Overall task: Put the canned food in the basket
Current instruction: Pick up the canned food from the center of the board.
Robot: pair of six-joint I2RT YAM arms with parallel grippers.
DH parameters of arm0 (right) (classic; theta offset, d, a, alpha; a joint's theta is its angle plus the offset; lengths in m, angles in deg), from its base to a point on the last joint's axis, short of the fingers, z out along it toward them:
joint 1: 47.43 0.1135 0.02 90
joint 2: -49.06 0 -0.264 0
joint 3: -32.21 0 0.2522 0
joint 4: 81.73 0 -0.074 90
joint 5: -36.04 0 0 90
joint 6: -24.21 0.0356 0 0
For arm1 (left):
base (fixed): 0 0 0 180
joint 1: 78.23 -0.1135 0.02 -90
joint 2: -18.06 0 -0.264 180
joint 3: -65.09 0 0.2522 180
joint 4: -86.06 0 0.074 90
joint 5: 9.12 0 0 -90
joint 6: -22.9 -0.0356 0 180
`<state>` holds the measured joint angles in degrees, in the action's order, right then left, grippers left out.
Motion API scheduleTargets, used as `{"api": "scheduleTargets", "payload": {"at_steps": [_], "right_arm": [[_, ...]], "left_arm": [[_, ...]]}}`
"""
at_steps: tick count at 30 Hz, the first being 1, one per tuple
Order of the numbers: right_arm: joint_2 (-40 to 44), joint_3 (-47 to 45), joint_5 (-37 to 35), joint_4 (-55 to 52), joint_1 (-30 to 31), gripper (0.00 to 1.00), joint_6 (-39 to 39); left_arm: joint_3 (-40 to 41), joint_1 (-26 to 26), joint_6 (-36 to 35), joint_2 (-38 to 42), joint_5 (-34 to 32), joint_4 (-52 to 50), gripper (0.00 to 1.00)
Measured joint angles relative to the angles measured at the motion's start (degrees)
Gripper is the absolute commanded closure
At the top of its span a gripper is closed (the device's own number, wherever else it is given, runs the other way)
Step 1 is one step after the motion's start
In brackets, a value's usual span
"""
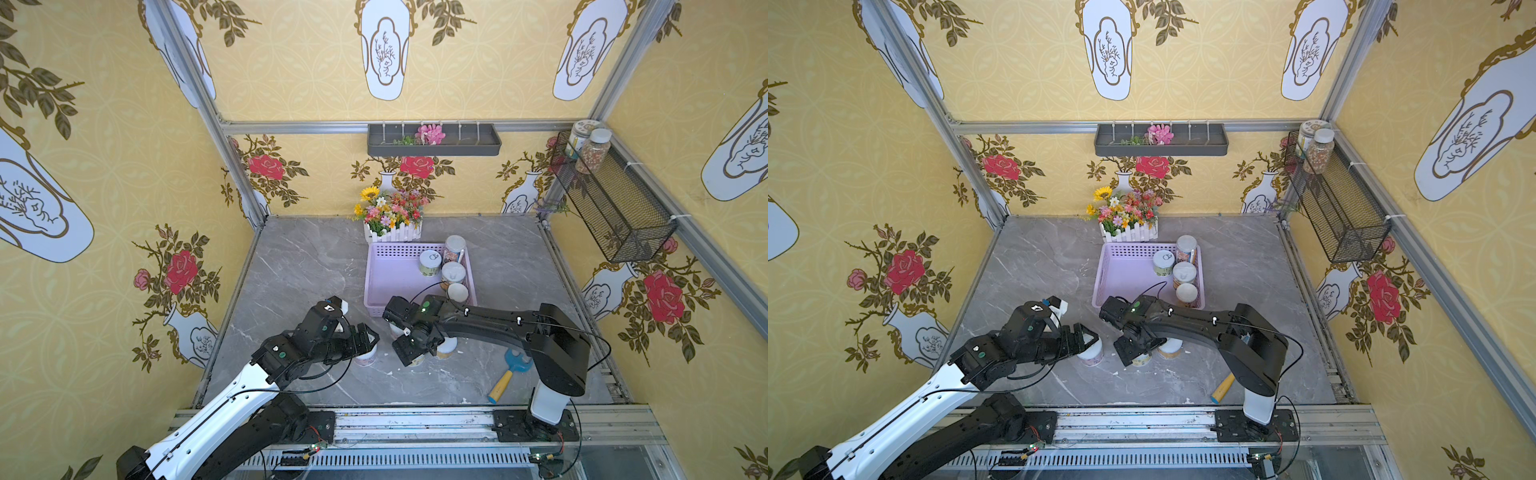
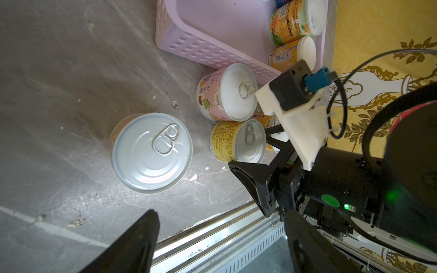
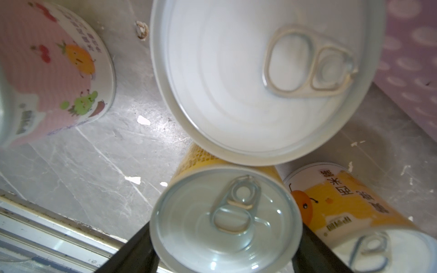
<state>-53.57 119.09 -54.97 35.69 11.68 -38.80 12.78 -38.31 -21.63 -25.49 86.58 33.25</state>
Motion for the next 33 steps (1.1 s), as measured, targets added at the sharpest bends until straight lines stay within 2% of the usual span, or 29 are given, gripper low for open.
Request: {"api": "scheduleTargets", "payload": {"at_steps": [21,33], "right_arm": [[-1.7,0.2,-0.4,1.2,-0.1,0.2,0.5],[-0.6,0.2,-0.5,1.1,0.0,0.32,1.3]], "left_arm": [[0.0,0.0,0.0,-0.2,-0.4,0.0,0.12],[-0.5,0.0,-0.2,-0.9,-0.5,0.0,0.12]]}}
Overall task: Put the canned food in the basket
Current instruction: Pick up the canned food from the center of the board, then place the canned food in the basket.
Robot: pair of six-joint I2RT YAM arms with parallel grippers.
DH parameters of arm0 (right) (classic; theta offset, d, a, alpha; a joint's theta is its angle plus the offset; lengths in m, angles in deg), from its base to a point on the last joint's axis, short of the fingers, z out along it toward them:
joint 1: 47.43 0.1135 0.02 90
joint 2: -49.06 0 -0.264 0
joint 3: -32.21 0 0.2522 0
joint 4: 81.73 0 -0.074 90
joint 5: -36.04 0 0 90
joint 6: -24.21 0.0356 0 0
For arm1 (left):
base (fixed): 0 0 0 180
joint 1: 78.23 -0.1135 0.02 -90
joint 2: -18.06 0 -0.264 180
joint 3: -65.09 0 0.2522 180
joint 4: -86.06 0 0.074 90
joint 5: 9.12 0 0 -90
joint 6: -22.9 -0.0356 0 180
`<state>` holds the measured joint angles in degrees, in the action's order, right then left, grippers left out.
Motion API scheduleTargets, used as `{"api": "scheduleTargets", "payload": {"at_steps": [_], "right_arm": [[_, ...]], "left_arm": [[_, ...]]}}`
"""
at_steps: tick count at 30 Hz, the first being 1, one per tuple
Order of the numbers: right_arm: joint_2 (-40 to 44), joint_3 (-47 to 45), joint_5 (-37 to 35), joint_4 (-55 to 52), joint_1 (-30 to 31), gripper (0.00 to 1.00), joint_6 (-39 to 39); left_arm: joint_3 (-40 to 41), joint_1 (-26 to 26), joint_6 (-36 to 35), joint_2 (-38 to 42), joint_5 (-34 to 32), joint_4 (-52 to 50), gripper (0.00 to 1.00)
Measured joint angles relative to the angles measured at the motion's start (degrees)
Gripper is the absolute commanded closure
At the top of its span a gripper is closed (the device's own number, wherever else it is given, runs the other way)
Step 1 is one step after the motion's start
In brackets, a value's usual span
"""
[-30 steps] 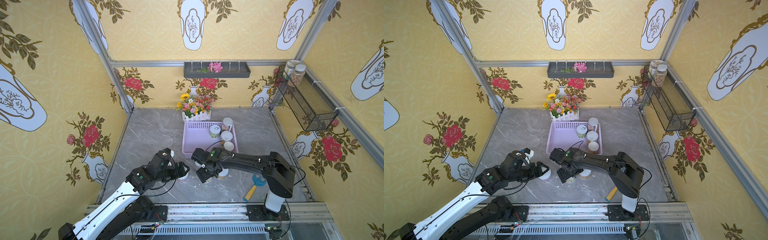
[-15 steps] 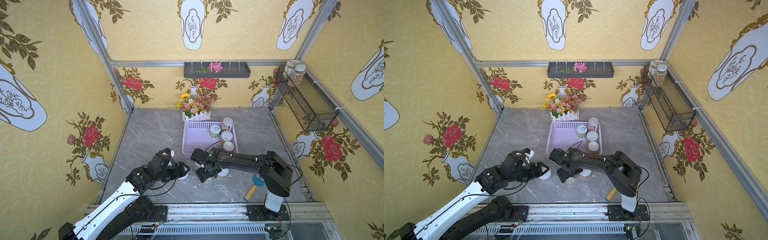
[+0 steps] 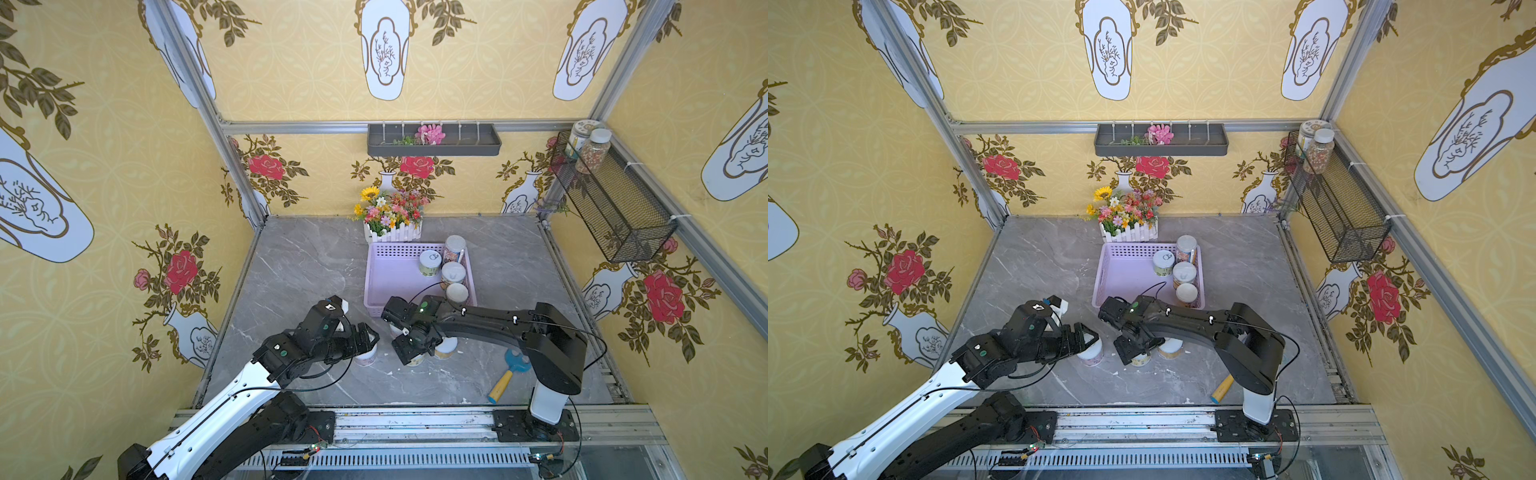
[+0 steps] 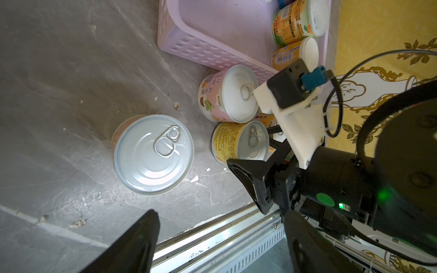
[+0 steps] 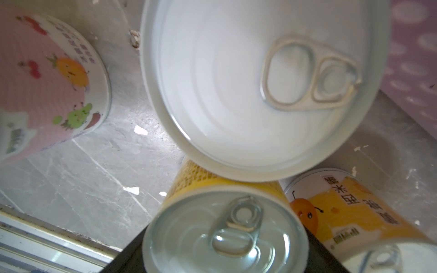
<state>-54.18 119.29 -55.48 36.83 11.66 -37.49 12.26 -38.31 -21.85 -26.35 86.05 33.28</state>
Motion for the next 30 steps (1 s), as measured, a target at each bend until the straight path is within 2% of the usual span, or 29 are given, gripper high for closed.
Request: {"api": "scheduleTargets", "payload": {"at_steps": [8,15,22,30], "right_arm": [[5.6,-0.5,-0.1,-0.4,0.5,0.34,0.4],[15.1,-0.8,0.2,-3.2,0.0,0.34,0.7],[18.4,1.7,0.2,-6.7,-6.6,0.34,-0.3],[12.1,9.9,-1.0,-8.3,-15.4,0.34,-4.7]], "left_arm": [[-0.8,0.6,-0.5,-1.1,-0.7,0.1,0.12],[-1.9,6.0,-0.7,-3.4,-2.8,2.1,0.12],[-2.1,13.9,-0.2,-6.7,-8.0,7.0,0.12],[-2.1,14.5,-0.2,-10.8,-11.5,15.5,0.1]]}}
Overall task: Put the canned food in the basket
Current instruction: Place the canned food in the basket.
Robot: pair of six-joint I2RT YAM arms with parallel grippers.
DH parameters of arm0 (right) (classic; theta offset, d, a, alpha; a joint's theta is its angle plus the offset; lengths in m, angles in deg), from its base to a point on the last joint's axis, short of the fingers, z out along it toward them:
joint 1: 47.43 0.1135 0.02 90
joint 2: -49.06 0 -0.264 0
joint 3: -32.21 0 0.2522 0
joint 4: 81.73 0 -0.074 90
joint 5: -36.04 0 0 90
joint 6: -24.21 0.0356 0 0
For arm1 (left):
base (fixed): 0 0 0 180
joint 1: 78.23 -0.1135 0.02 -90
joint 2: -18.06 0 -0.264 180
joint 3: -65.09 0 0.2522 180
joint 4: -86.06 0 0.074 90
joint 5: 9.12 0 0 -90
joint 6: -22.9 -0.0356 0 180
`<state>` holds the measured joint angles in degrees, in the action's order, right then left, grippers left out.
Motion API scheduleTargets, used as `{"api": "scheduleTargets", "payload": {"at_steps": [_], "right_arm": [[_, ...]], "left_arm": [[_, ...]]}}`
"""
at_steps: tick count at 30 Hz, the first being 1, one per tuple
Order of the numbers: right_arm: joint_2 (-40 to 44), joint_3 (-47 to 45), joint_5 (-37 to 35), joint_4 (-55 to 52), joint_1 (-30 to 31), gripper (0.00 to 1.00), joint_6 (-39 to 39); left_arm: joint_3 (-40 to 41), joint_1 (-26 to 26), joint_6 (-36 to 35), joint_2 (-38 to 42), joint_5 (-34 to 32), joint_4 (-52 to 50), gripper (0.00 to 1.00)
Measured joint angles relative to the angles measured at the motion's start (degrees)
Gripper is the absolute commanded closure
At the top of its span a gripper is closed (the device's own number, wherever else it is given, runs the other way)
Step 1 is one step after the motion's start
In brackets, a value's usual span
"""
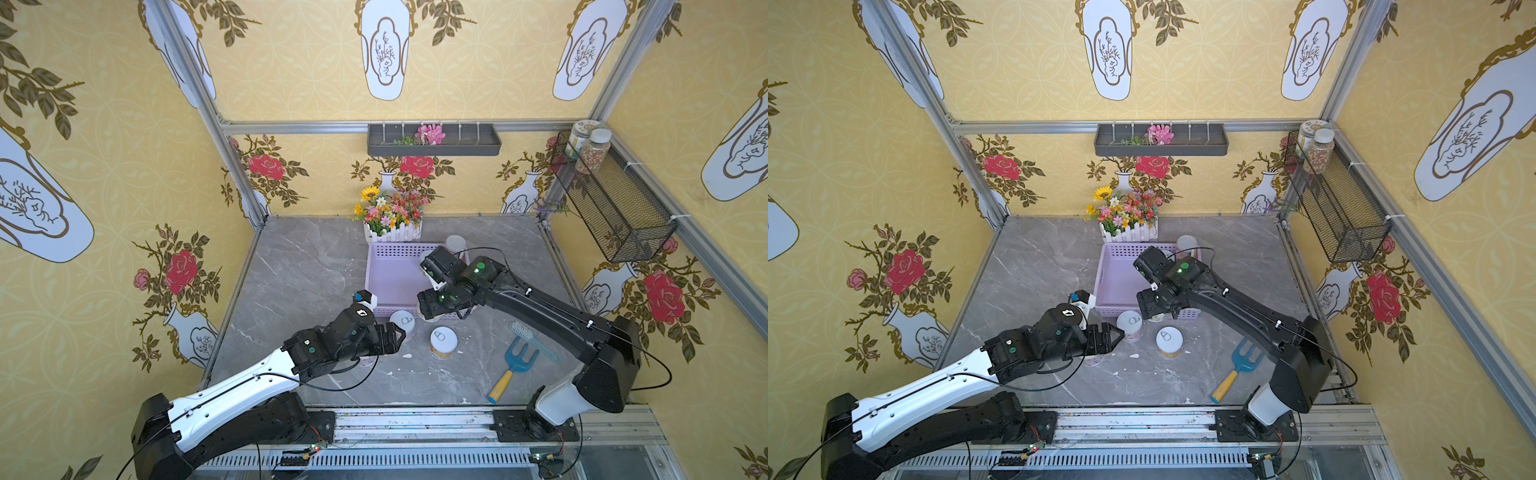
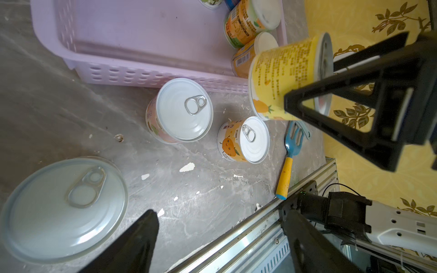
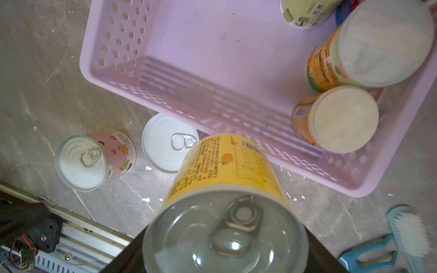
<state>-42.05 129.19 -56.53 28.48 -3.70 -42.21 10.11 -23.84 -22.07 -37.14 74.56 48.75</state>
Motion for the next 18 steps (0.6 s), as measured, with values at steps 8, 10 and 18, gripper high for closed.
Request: {"api": "scheduleTargets", "payload": {"at_steps": [8,10,18], "right_arm": [[-9.2,9.8,-0.7,-0.9,-6.1,0.34,-3.4],[-11.5,12.0,-0.1,-1.2,-6.6,0.34,-4.3],[-19.4,18.1,-1.4,-2.0,-8.1,0.35,-6.3]], "left_arm": [[-2.2,-6.3,-3.7,-4.0,2.8,4.4,0.08],[-2.8,-8.9,-4.8,-5.3,3.7,5.3,0.07],[-6.8,-13.7,-8.5,-9.7,6.8,7.1,0.02]]}}
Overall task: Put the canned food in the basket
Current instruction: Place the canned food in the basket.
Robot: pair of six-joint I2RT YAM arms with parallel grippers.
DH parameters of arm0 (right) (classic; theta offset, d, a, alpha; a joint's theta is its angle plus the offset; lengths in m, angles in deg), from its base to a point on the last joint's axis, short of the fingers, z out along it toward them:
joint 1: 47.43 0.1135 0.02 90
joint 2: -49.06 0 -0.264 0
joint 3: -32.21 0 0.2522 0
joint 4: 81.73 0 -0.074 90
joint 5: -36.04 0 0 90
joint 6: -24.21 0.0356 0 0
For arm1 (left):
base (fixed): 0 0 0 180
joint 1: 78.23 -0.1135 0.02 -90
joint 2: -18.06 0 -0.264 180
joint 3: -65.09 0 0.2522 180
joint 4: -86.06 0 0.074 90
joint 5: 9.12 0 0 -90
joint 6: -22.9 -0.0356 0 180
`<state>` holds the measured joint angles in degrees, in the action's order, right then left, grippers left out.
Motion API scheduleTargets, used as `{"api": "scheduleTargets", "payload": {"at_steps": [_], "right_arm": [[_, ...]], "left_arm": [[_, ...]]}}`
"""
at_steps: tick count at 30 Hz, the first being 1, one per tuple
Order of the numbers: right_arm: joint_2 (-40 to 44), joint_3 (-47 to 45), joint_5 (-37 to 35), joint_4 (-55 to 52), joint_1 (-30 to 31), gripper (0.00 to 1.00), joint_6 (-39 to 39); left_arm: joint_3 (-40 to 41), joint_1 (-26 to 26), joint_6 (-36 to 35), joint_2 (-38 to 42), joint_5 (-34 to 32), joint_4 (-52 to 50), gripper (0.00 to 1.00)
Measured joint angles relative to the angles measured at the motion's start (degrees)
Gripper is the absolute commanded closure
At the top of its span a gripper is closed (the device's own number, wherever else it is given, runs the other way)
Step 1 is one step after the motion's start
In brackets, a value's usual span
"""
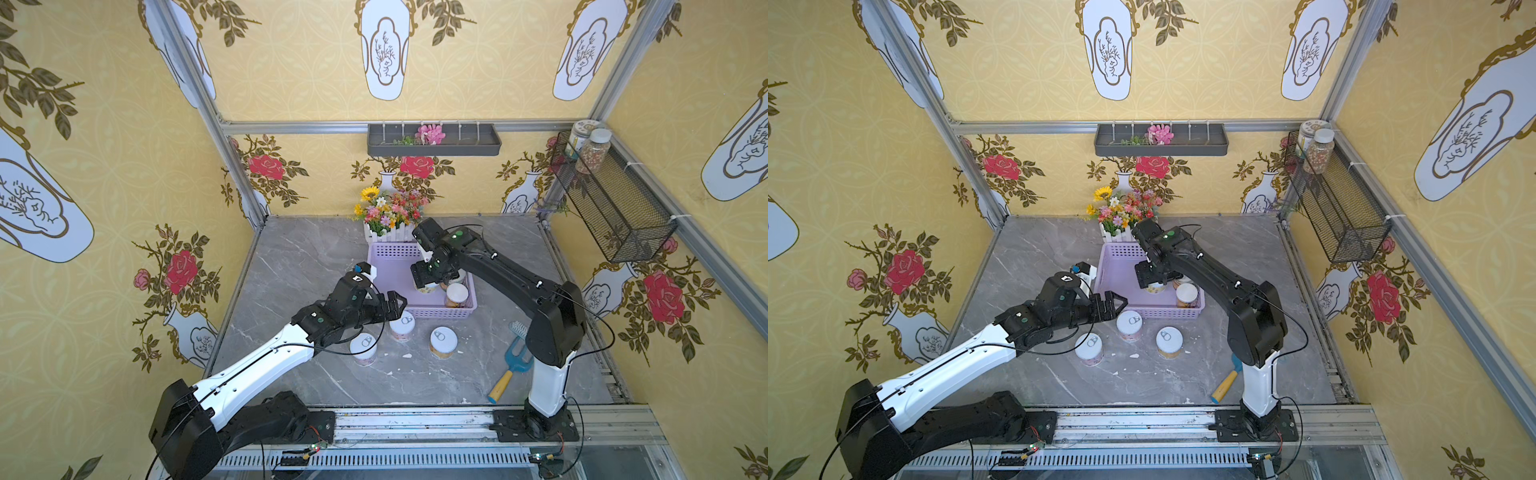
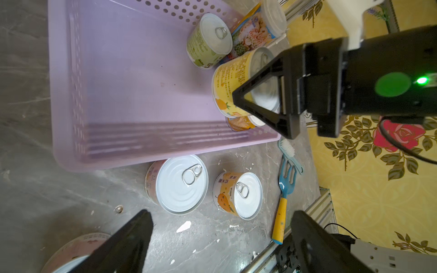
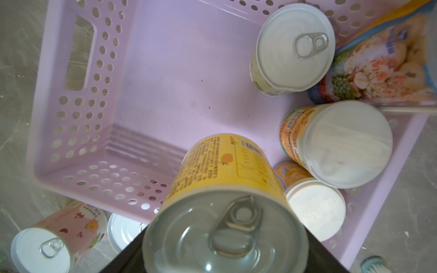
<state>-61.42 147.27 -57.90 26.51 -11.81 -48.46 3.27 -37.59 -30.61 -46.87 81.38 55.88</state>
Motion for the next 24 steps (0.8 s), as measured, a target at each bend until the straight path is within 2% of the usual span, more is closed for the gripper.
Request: {"api": "scheduleTargets", "payload": {"at_steps": [9,24], "right_arm": [[-6.7,4.5,-1.5,-0.5,-1.2,0.35,-1.1],[-13.4,8.0,-4.0,-0.5,-1.6,0.35,-1.2]], "left_arm": [[0.1,-5.7,-1.0,-0.3,3.6,2.9,0.0],[5.4,-6.0,-1.5,6.0,-1.0,5.8,0.0]]}}
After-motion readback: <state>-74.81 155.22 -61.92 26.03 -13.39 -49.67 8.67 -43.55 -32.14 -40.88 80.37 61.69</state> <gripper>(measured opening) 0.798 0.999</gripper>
